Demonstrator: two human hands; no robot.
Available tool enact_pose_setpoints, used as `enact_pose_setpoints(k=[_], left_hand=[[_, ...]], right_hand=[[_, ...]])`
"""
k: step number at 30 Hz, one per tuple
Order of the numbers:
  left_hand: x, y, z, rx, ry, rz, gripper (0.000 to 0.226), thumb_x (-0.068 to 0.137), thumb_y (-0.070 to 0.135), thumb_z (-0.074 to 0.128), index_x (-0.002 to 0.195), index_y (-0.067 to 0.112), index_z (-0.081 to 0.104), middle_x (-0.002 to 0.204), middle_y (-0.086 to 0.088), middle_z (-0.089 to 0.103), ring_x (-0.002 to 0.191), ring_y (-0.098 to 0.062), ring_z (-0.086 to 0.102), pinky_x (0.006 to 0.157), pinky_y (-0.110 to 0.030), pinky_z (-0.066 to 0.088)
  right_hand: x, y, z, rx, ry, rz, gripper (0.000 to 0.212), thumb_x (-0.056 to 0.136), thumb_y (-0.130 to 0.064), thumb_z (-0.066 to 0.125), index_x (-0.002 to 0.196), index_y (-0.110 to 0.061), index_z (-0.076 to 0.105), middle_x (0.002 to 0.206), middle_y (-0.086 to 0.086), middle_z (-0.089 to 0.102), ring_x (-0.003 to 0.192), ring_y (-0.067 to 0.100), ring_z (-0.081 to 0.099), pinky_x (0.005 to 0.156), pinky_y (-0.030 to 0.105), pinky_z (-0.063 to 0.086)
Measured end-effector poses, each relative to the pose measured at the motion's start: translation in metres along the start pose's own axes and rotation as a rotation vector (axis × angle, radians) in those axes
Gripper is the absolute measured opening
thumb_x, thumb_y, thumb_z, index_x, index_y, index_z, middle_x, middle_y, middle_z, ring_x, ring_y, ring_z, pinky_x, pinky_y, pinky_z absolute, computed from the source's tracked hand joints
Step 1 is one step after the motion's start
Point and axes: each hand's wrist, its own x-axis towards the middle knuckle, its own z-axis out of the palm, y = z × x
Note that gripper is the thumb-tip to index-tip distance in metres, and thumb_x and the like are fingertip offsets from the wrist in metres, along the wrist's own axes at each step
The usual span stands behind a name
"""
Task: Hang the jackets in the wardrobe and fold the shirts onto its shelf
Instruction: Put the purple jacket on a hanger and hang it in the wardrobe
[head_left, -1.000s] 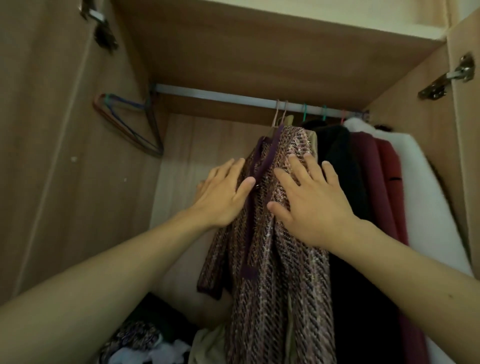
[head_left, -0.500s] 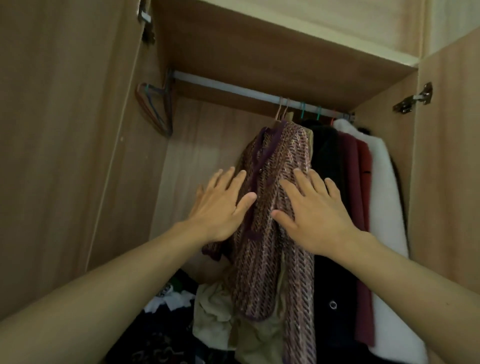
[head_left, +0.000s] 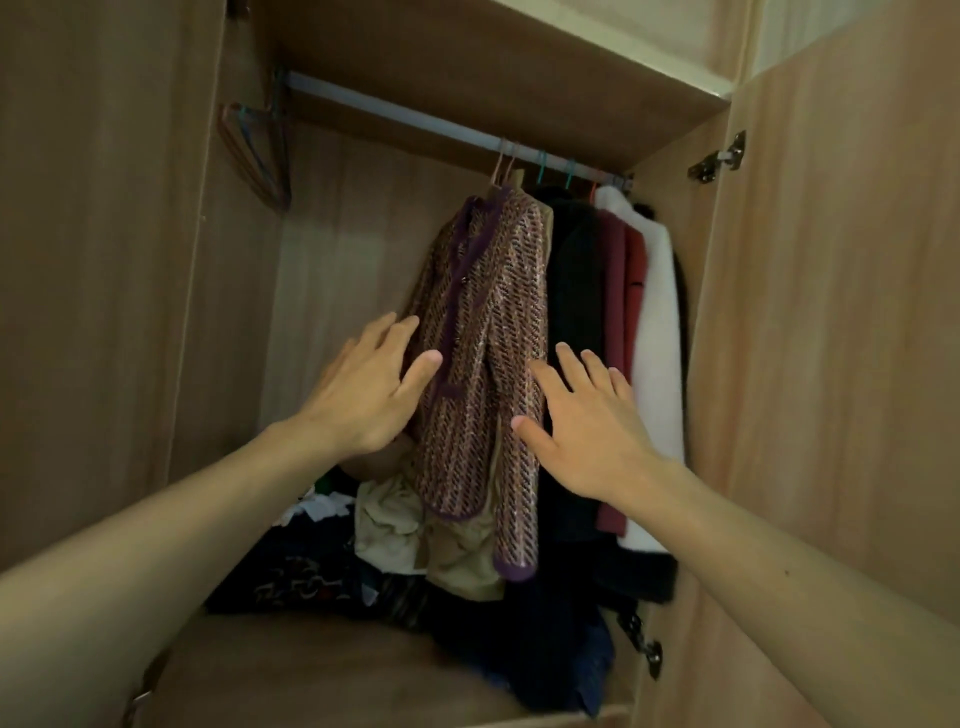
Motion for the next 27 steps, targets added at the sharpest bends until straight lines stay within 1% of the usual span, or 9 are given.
enact_pose_setpoints(k=[4,8,11,13,17,19,23,24,27], left_hand=[[-0.018,0.021,-0.011,0.051,0.006,0.001,0.091,0.086,0.078,0.005,0.155,0.022,0.019,0.162,-0.007,0.02,0.149,-0.027,0.019,0.119,-0.045,0.019],[-0.047,0.055,-0.011,0.084,-0.012,-0.035,0.093,0.084,0.08,0.005,0.154,0.022,0.024,0.16,-0.007,0.025,0.146,-0.029,0.024,0.116,-0.05,0.026],[-0.076,0.089,-0.004,0.122,-0.063,-0.049,0.094,0.084,0.082,0.002,0.152,0.023,0.026,0.159,-0.005,0.029,0.144,-0.029,0.028,0.113,-0.054,0.031],[-0.099,0.112,0.001,0.143,-0.099,-0.05,0.09,0.086,0.081,0.003,0.152,0.024,0.026,0.158,-0.004,0.029,0.143,-0.029,0.029,0.111,-0.055,0.033],[-0.154,0.158,0.008,0.161,-0.145,-0.068,0.068,0.097,0.067,0.019,0.152,0.027,0.025,0.159,0.001,0.026,0.144,-0.026,0.026,0.111,-0.051,0.033],[-0.18,0.181,0.011,0.164,-0.18,-0.096,0.067,0.097,0.066,0.02,0.152,0.027,0.026,0.159,0.001,0.026,0.144,-0.026,0.026,0.111,-0.051,0.033],[-0.214,0.215,0.01,0.149,-0.271,-0.147,0.077,0.092,0.074,0.014,0.152,0.027,0.026,0.16,0.001,0.024,0.145,-0.027,0.024,0.112,-0.054,0.031],[-0.221,0.222,0.01,0.134,-0.268,-0.145,0.077,0.092,0.074,0.015,0.152,0.026,0.027,0.16,0.001,0.025,0.146,-0.027,0.024,0.113,-0.054,0.03],[-0.234,0.238,0.009,0.086,-0.251,-0.103,0.066,0.097,0.065,0.023,0.15,0.025,0.03,0.158,-0.001,0.029,0.144,-0.027,0.027,0.112,-0.053,0.032]], right_hand=[[-0.034,0.02,-0.009,0.03,-0.017,0.02,0.07,0.096,-0.058,0.034,0.154,-0.024,0.014,0.162,0.012,0.007,0.148,0.034,0.006,0.119,0.05,0.012],[-0.079,0.047,-0.018,0.07,-0.048,0.039,0.069,0.097,-0.058,0.034,0.153,-0.024,0.014,0.162,0.011,0.006,0.148,0.033,0.005,0.118,0.047,0.011],[-0.114,0.066,-0.026,0.125,-0.057,0.038,0.069,0.097,-0.058,0.035,0.153,-0.025,0.013,0.163,0.01,0.005,0.149,0.032,0.004,0.119,0.046,0.013],[-0.137,0.075,-0.031,0.181,-0.057,0.035,0.068,0.097,-0.057,0.036,0.153,-0.026,0.012,0.163,0.008,0.005,0.149,0.031,0.003,0.12,0.046,0.013],[-0.183,0.088,-0.036,0.27,-0.076,0.01,0.069,0.097,-0.057,0.035,0.154,-0.026,0.011,0.163,0.007,0.004,0.149,0.029,0.002,0.121,0.046,0.013],[-0.208,0.092,-0.035,0.292,-0.105,0.012,0.07,0.097,-0.058,0.034,0.154,-0.026,0.01,0.163,0.007,0.004,0.149,0.028,0.003,0.12,0.047,0.014],[-0.256,0.099,-0.04,0.271,-0.177,0.046,0.069,0.097,-0.058,0.034,0.154,-0.025,0.012,0.163,0.007,0.006,0.149,0.03,0.006,0.12,0.046,0.015],[-0.266,0.101,-0.044,0.277,-0.184,0.059,0.069,0.097,-0.057,0.035,0.154,-0.025,0.013,0.163,0.007,0.007,0.149,0.03,0.006,0.119,0.046,0.015],[-0.292,0.107,-0.061,0.277,-0.187,0.086,0.067,0.097,-0.054,0.039,0.152,-0.024,0.017,0.161,0.009,0.012,0.148,0.03,0.011,0.119,0.047,0.019]])
